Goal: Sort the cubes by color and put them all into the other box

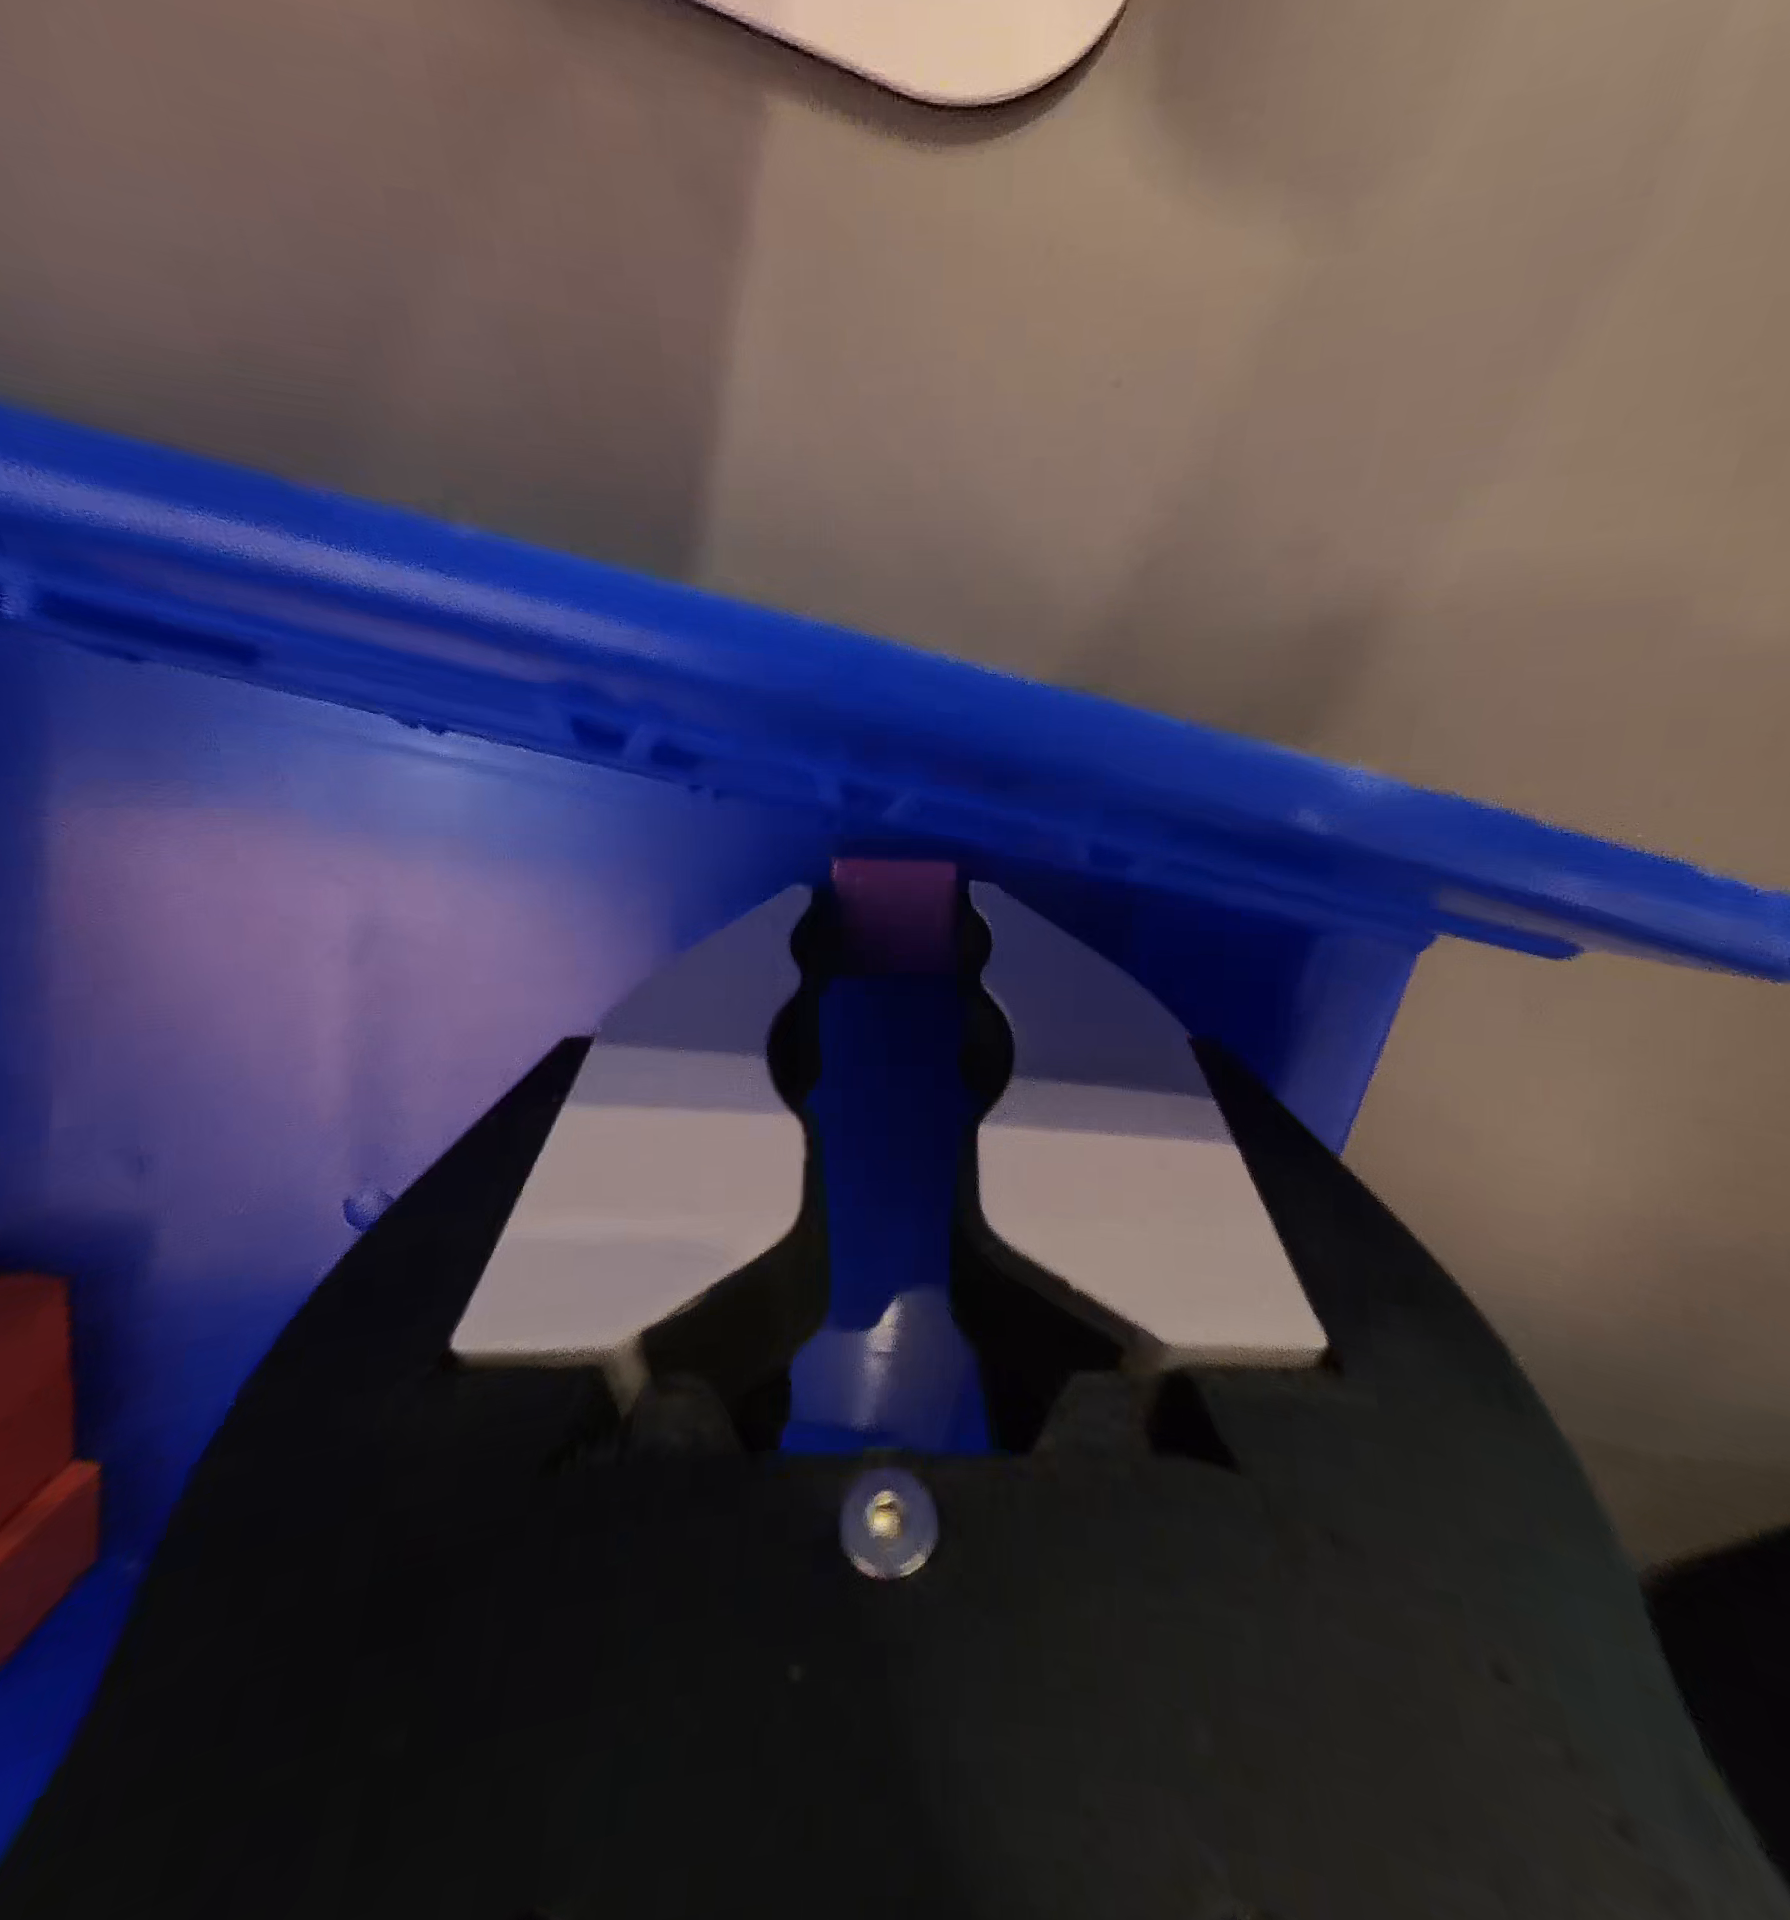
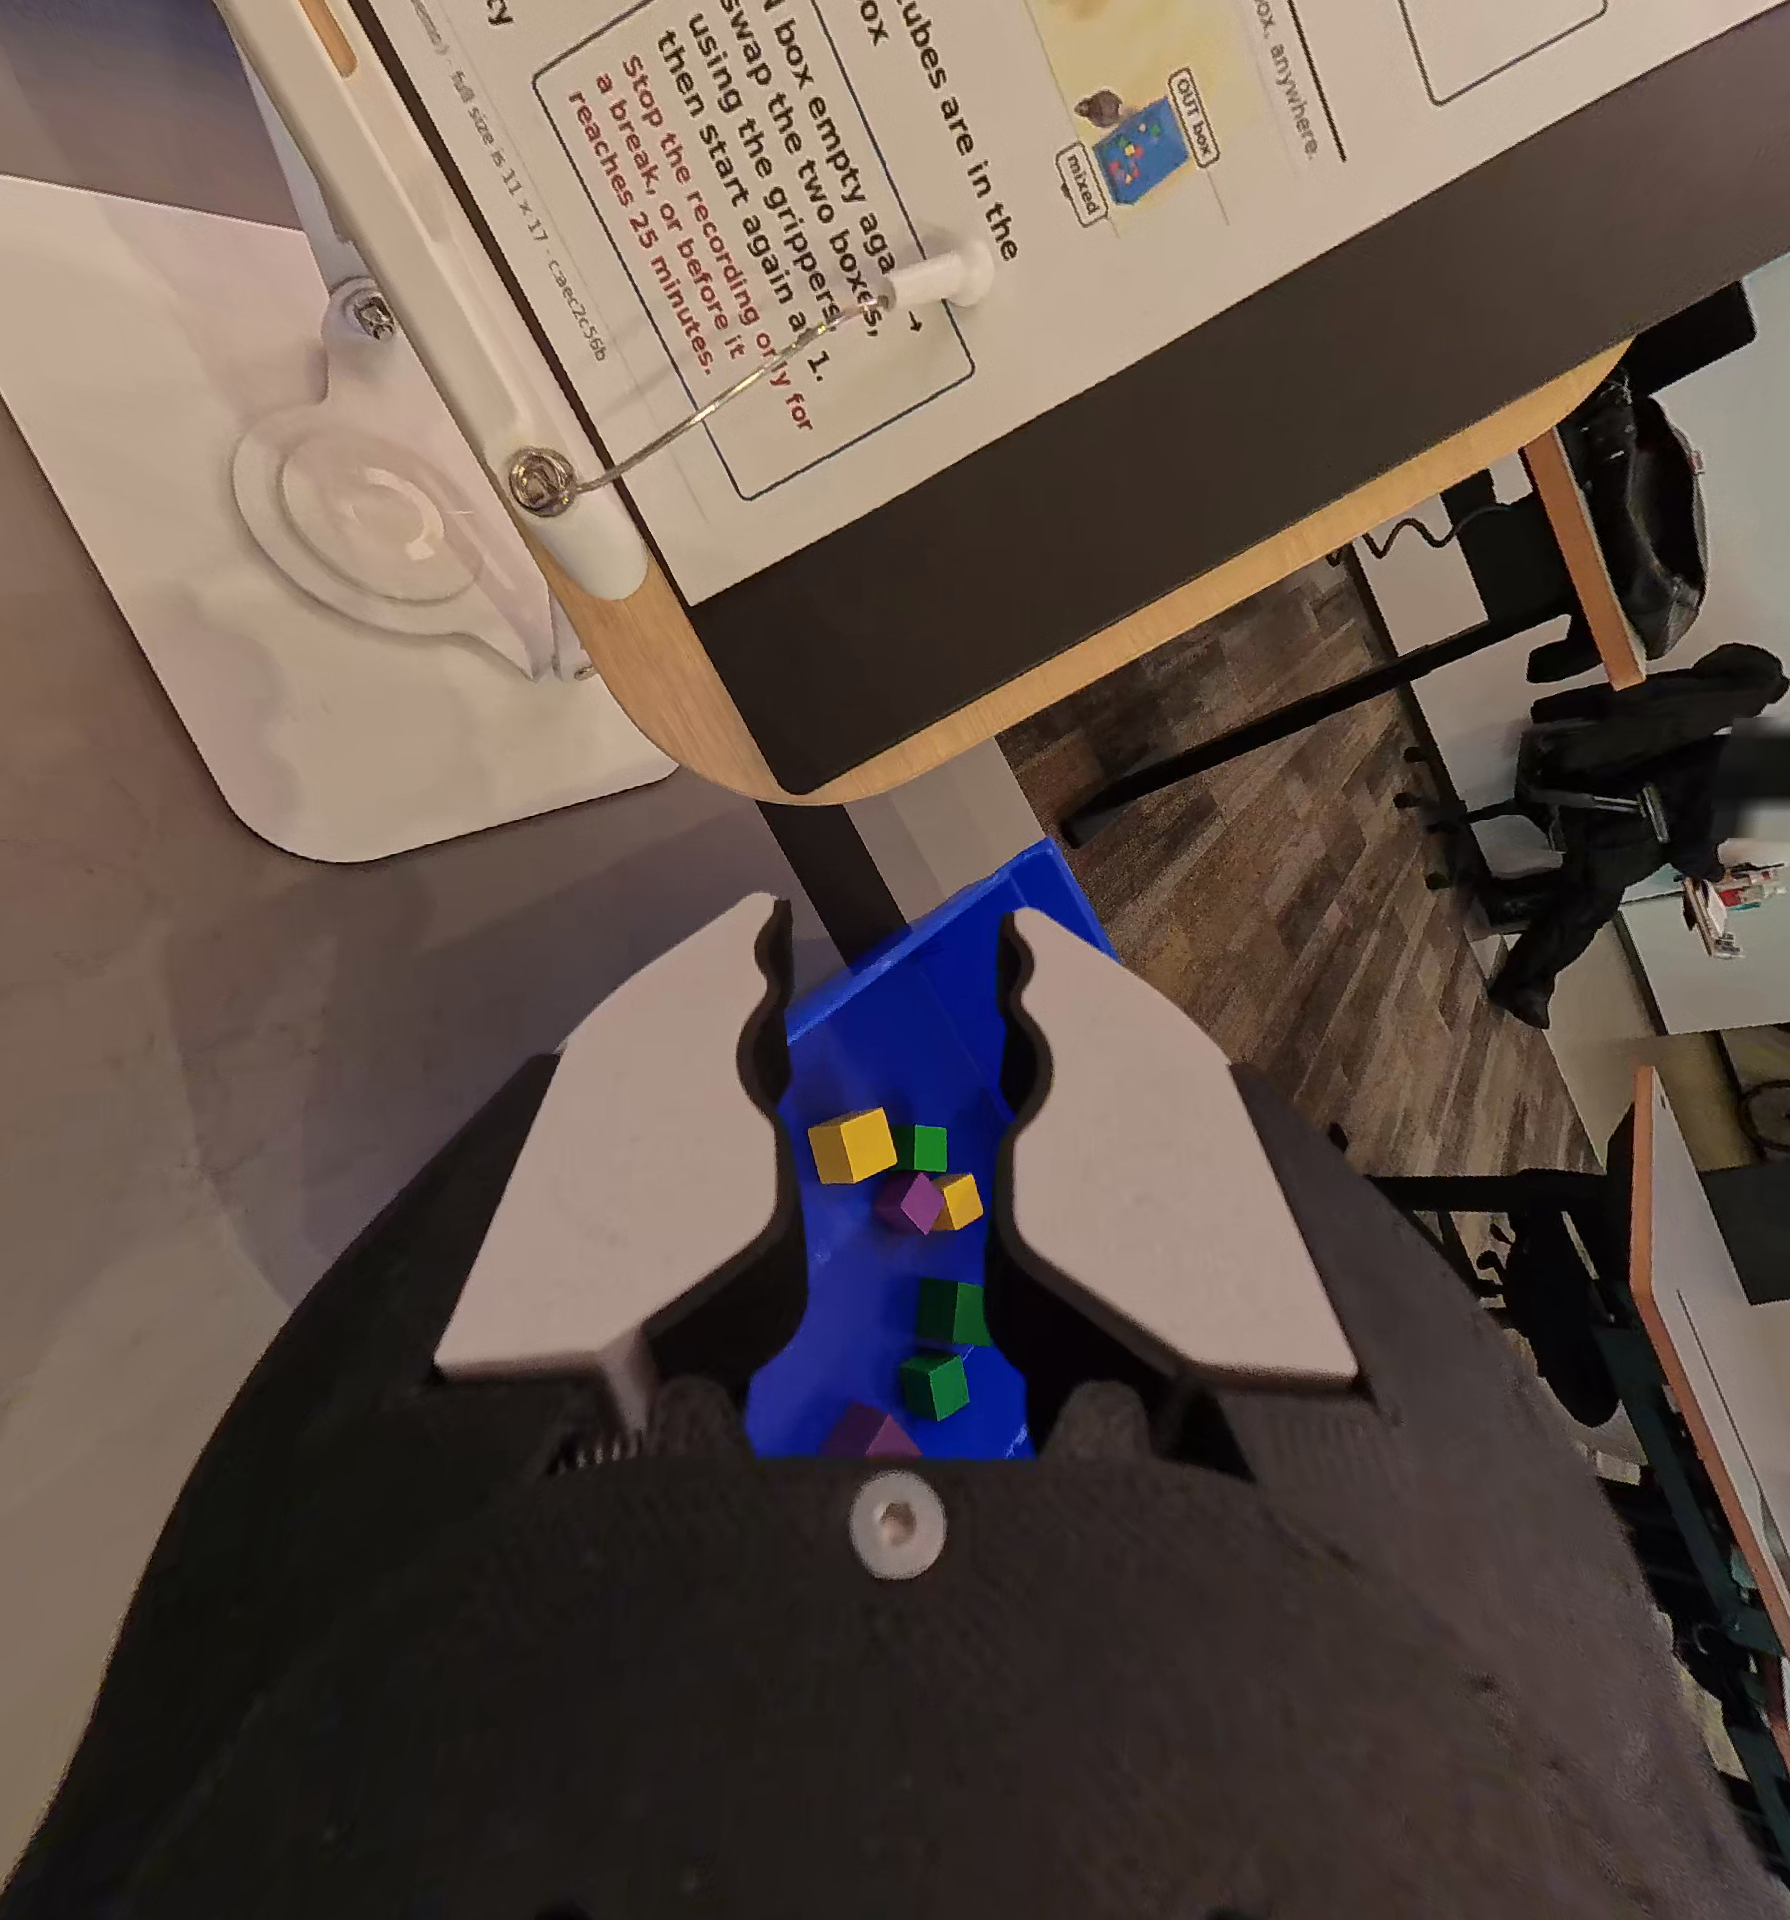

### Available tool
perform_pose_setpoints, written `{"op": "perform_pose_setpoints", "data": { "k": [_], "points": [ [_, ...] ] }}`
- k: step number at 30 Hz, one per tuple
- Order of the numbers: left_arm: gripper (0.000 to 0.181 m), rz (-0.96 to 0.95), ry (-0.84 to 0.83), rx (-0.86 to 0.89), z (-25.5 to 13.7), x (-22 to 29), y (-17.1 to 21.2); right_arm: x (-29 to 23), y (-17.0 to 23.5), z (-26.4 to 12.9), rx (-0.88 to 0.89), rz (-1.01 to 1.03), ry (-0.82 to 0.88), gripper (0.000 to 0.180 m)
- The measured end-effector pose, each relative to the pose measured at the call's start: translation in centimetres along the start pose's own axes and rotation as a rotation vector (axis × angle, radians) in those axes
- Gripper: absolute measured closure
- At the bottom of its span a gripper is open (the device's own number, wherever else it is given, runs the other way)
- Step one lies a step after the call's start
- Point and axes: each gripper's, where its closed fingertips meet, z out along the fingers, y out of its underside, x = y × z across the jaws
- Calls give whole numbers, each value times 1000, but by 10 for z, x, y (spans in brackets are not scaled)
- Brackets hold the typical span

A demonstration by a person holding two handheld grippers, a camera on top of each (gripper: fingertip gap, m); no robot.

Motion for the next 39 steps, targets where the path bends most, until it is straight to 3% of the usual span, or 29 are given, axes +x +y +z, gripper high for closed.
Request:
{"op": "perform_pose_setpoints", "data": {
  "k": [1, 6, 12, 15, 18, 22, 29, 33, 35, 39],
  "points": [
    [158, 1, -19, -5, -1, -3, 1, 0, -2, -1, 3, -3, 1, 143],
    [159, -44, -22, 135, -36, -1, -9, -25, -50, -21, 144, -128, -16, 143],
    [159, 44, 139, 674, -142, 59, -68, -129, -159, -33, 456, -418, -104, 131],
    [159, 131, 308, 828, -171, 106, -97, -178, -203, -34, 599, -543, -131, 130],
    [159, 193, 458, 826, -171, 143, -115, -211, -233, -39, 692, -610, -190, 129],
    [159, 260, 568, 685, -140, 174, -122, -238, -251, -46, 741, -669, -295, 129],
    [159, 339, 648, 576, -116, 199, -128, -281, -234, -26, 627, -776, -502, 132],
    [159, 376, 677, 552, -115, 211, -129, -291, -231, -23, 630, -809, -517, 141],
    [160, 389, 678, 523, -109, 215, -128, -294, -230, -22, 623, -825, -517, 157],
    [159, 356, 704, 571, -114, 212, -132, -287, -231, -25, 600, -787, -521, 157]
  ]
}}
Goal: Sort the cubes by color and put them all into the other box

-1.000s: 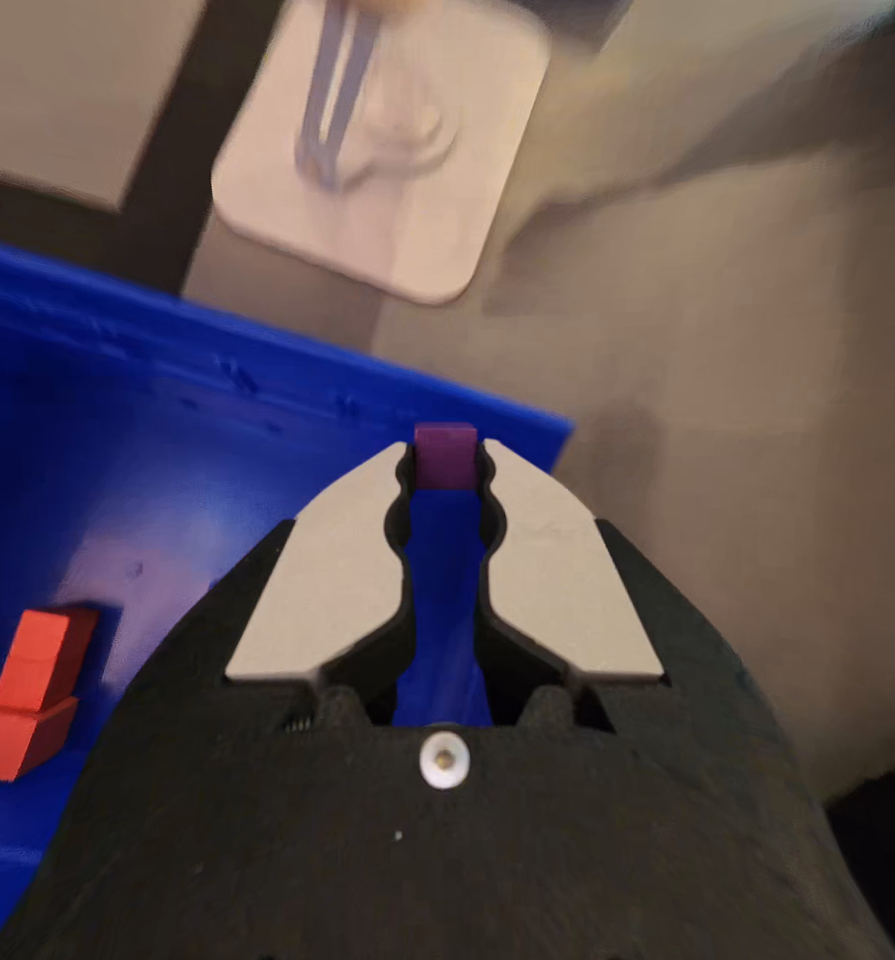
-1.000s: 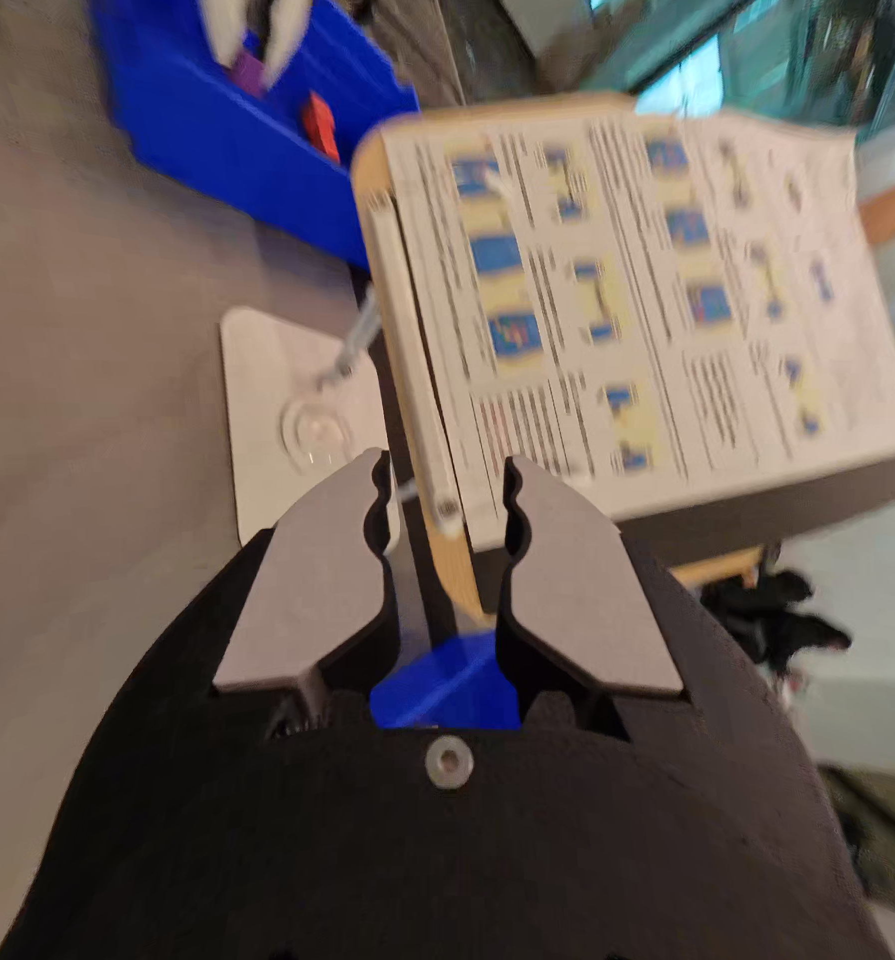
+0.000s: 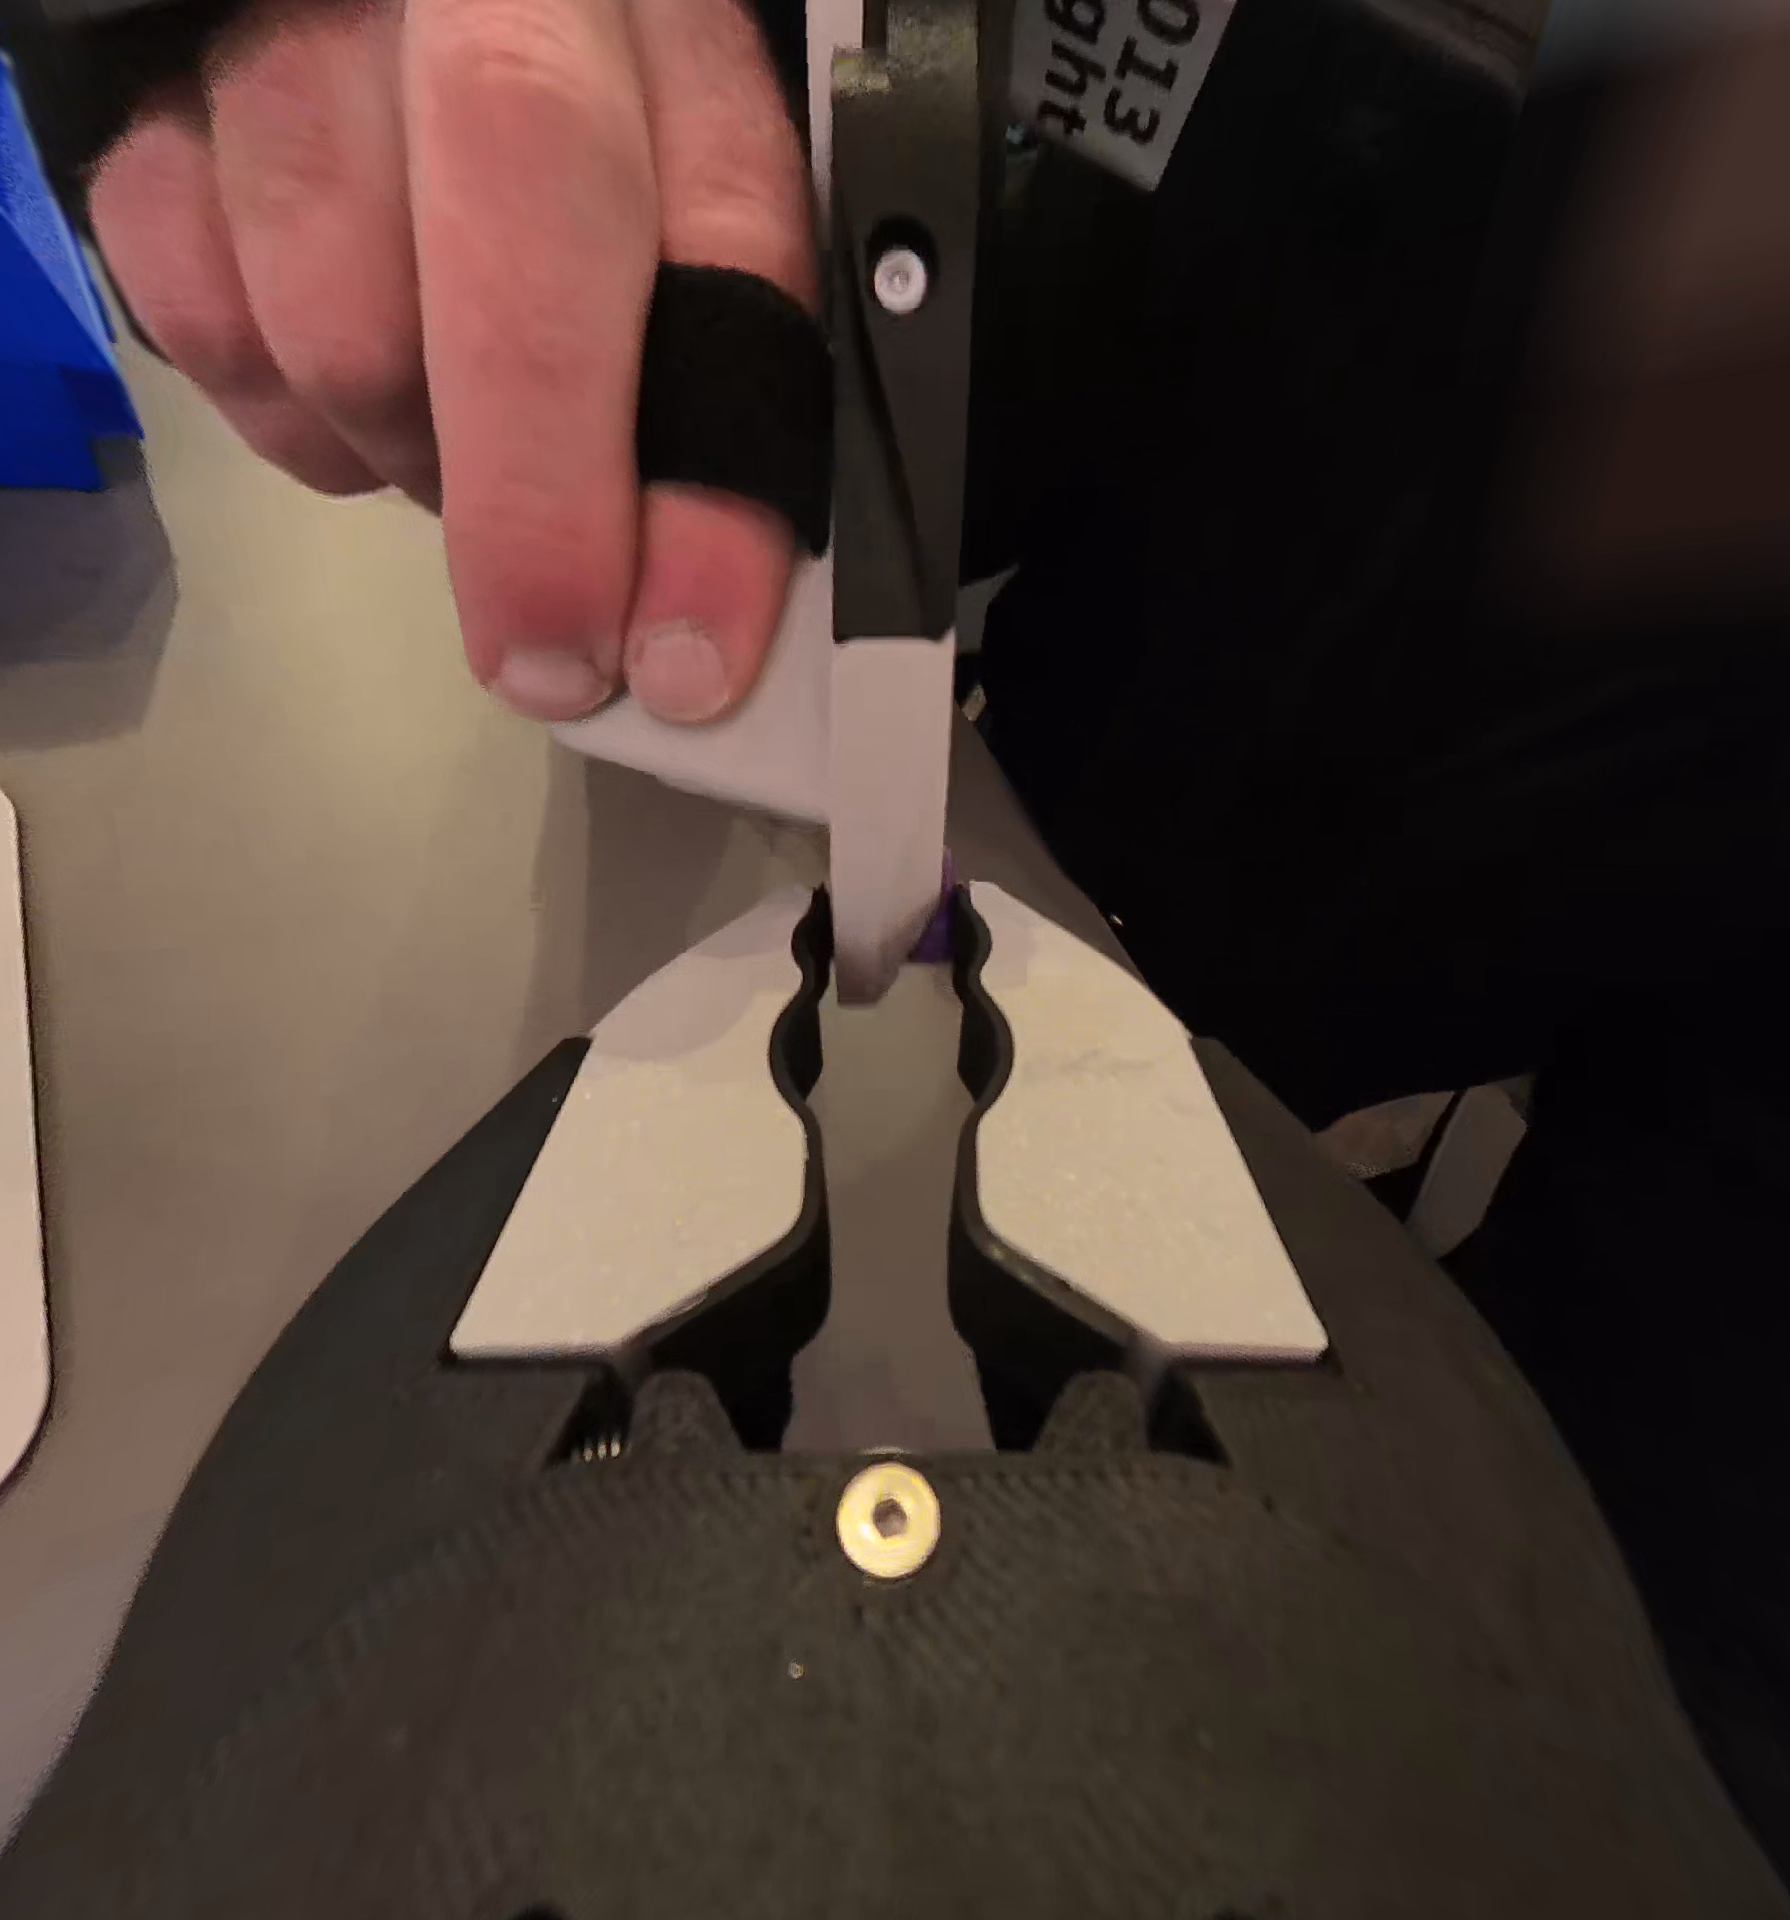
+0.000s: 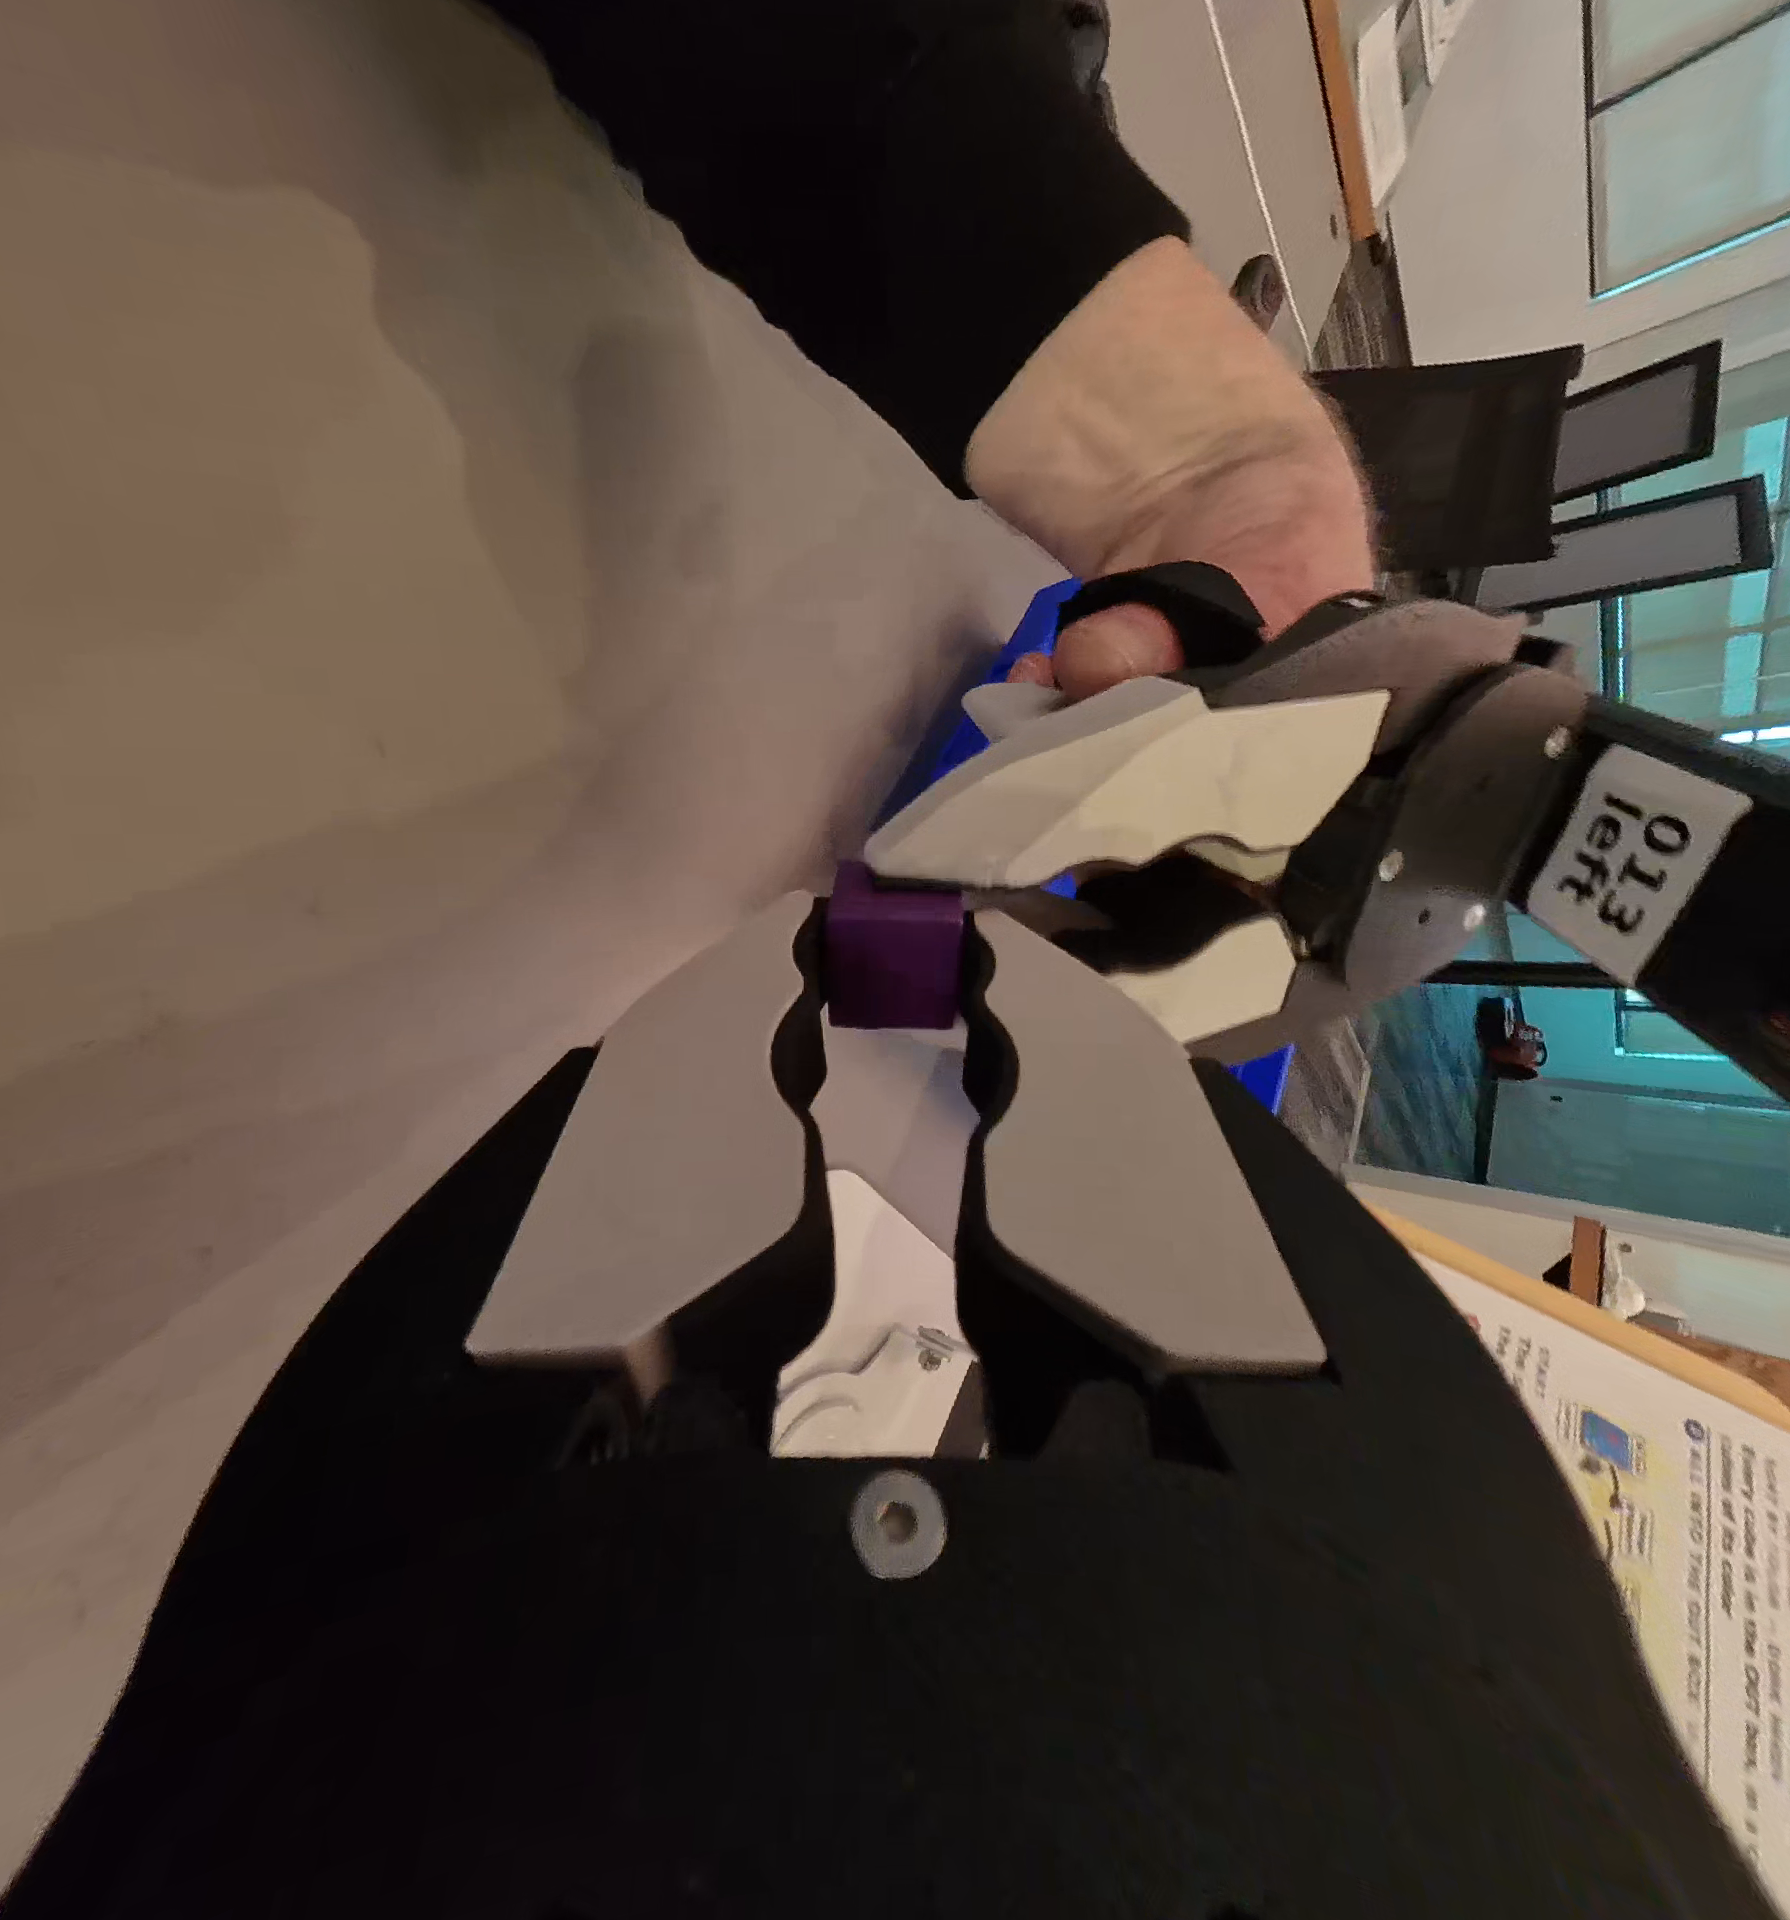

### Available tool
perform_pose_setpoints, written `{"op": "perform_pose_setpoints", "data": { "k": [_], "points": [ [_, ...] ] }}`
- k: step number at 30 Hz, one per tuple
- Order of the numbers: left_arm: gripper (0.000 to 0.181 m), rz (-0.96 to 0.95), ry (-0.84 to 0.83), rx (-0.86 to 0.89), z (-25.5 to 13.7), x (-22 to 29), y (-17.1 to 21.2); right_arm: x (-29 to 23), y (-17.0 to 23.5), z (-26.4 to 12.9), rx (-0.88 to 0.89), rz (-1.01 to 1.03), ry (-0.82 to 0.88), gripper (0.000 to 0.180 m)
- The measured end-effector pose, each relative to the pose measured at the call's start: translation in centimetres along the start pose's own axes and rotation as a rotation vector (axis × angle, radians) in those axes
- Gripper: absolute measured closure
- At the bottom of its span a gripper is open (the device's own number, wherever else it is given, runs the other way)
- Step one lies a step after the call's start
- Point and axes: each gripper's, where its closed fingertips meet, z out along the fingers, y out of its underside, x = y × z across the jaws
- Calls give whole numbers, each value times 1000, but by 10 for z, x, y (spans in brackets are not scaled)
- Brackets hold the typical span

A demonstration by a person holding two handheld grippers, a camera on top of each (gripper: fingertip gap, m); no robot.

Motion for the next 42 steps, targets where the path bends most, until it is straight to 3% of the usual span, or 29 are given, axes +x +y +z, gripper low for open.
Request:
{"op": "perform_pose_setpoints", "data": {
  "k": [3, 5, 6, 13, 17, 20, 21, 23, 28, 33, 42],
  "points": [
    [150, -4, -70, 1, -13, -2, 1, 14, 7, -24, 4, 64, 70, 157],
    [174, 18, -121, 20, -29, 1, -1, 23, 35, -51, -65, 126, 140, 157],
    [181, 31, -174, 35, -39, -1, -2, 30, 57, -69, -115, 170, 193, 157],
    [181, 47, -421, 58, -93, -5, 0, 28, 225, -200, -434, 544, 503, 157],
    [181, 15, -540, 4, -112, -10, 13, 3, 293, -245, -563, 722, 551, 157],
    [181, -35, -641, -22, -132, -16, 25, -30, 341, -258, -669, 897, 505, 157],
    [181, -59, -688, -46, -140, -21, 33, -39, 361, -264, -738, 938, 529, 153],
    [181, -86, -762, -75, -155, -26, 45, -56, 388, -268, -818, 1022, 535, 119],
    [162, -177, -987, -196, -196, -47, 81, -54, 389, -267, -825, 1044, 547, 119],
    [139, -127, -1028, -291, -215, -78, 104, -31, 363, -271, -720, 1000, 598, 127],
    [137, -257, -1022, -759, -267, -158, 181, -23, 349, -257, -687, 952, 559, 132]
  ]
}}
